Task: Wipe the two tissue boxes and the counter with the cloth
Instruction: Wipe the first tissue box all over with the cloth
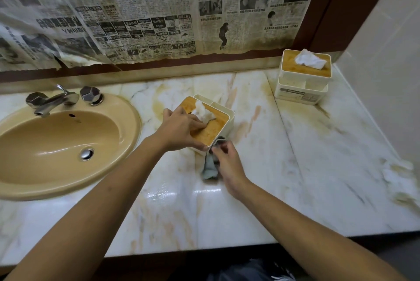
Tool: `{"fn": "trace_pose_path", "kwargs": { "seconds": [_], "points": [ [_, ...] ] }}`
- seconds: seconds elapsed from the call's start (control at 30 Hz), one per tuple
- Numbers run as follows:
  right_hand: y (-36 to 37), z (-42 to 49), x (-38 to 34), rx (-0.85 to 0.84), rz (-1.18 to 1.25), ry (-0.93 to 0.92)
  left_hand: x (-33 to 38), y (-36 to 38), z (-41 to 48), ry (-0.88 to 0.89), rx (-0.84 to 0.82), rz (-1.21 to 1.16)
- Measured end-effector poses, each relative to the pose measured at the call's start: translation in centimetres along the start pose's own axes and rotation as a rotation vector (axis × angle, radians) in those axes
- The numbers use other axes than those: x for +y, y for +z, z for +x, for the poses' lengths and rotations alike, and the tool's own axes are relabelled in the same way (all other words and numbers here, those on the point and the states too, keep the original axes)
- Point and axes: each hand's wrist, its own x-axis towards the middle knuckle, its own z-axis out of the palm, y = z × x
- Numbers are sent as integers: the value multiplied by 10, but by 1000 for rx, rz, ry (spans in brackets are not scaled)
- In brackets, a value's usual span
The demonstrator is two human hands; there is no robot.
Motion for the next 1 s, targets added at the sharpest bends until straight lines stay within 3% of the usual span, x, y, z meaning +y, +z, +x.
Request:
{"fn": "trace_pose_path", "kwargs": {
  "seconds": [0.23,0.4,0.63,0.83,1.0],
  "points": [
    [-20,66,-55,225,-8,-61,6,0,-5,-11,19,63],
    [-21,70,-55,209,13,5,7,-2,-5,-11,5,64],
    [-7,8,3,-6,-15,119,5,-2,-4,9,-2,74],
    [-19,57,-52,191,39,-18,6,-4,-5,6,-7,75],
    [-17,60,-59,217,27,-24,7,-5,-5,8,-19,76]
  ]
}}
